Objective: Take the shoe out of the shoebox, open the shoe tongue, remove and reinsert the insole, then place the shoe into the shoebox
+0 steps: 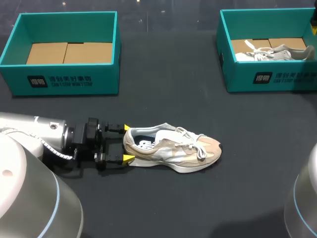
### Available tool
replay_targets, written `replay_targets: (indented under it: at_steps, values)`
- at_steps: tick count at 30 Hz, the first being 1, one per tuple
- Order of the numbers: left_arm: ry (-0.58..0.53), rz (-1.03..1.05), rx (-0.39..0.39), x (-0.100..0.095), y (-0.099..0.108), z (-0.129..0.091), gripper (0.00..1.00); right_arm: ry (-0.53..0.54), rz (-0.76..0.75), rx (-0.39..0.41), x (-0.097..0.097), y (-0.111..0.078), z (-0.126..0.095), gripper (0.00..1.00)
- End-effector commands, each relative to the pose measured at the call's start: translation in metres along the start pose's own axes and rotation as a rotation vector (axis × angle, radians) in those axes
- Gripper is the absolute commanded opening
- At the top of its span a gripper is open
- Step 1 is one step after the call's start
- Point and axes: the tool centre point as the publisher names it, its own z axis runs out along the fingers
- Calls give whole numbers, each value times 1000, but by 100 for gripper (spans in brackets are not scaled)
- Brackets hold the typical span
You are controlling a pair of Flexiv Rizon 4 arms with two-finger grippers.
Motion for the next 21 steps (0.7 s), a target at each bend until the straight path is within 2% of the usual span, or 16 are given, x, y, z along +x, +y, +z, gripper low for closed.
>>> replay_targets:
  at_steps: [1, 21]
  values:
    - [-4, 2, -1, -1, 2, 8, 100, 1, 0, 0, 0, 0, 0, 100]
    - [65, 8, 10, -5, 2, 26, 100, 1, 0, 0, 0, 0, 0, 100]
